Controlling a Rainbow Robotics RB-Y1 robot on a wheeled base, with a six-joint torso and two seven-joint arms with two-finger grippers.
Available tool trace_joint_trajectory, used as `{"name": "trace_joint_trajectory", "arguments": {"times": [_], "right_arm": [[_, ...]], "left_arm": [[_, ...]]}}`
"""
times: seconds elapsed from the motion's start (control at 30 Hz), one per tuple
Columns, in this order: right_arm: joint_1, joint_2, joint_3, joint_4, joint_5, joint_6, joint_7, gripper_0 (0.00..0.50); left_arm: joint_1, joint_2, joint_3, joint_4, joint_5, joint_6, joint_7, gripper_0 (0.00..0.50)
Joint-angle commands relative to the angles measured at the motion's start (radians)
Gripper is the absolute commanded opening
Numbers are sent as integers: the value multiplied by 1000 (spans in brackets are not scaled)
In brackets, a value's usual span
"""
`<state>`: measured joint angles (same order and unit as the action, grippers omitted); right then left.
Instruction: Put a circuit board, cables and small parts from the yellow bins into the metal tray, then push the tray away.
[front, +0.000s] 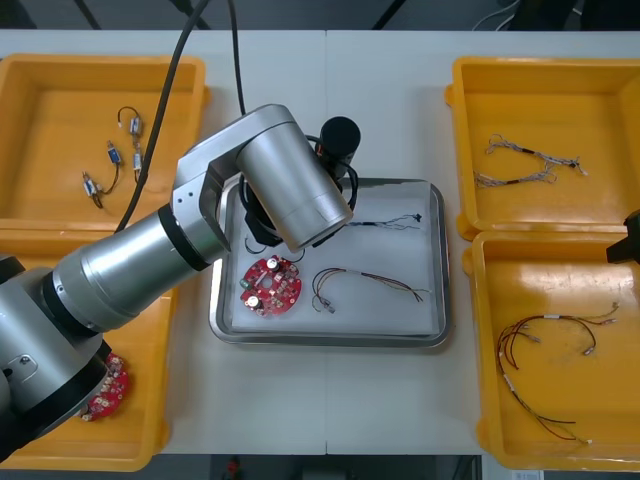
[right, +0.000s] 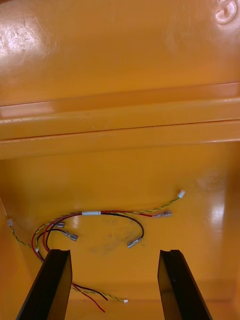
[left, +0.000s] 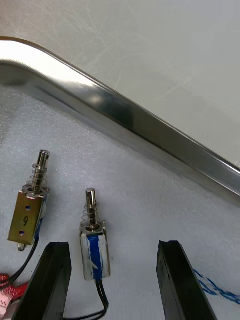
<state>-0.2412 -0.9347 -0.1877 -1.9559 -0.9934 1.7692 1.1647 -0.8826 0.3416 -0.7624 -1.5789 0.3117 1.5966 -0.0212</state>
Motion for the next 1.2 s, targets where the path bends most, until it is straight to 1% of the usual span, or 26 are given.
{"name": "trace_joint_trajectory", "arguments": {"times": [0.03, 0.23, 0.33, 0.5, 0.63, 0.9, 0.93, 1.0, 1.07, 1.17, 1.2], "right_arm": [[10, -38, -29, -5, -7, -7, 9, 500], [10, -38, -29, -5, -7, -7, 9, 500], [10, -38, -29, -5, -7, -7, 9, 500], [10, -38, -29, -5, -7, -7, 9, 500], [10, -38, -29, -5, -7, -7, 9, 500], [10, -38, -29, -5, -7, -7, 9, 500], [10, -38, -29, -5, -7, -7, 9, 500], [10, -38, -29, -5, -7, -7, 9, 500], [19, -24, -7, -8, -19, 0, 13, 500], [-7, -33, 20, -29, -22, 16, 24, 500], [-12, -33, 22, -32, -22, 19, 26, 500]], "left_arm": [[-45, 17, 34, -76, 67, 62, 3, 500], [-104, 66, 80, -131, 159, 157, -5, 500], [-136, 106, 112, -162, 214, 212, -14, 500], [-194, 203, 173, -202, 343, 284, -39, 500], [-213, 270, 199, -220, 415, 296, -71, 500], [-214, 447, 256, -237, 561, 302, -255, 500], [-216, 458, 259, -237, 570, 302, -267, 500], [-214, 501, 276, -237, 598, 304, -313, 500], [-214, 531, 287, -234, 618, 306, -348, 500], [-216, 580, 311, -219, 658, 306, -410, 500], [-216, 585, 314, -216, 662, 306, -414, 500]]}}
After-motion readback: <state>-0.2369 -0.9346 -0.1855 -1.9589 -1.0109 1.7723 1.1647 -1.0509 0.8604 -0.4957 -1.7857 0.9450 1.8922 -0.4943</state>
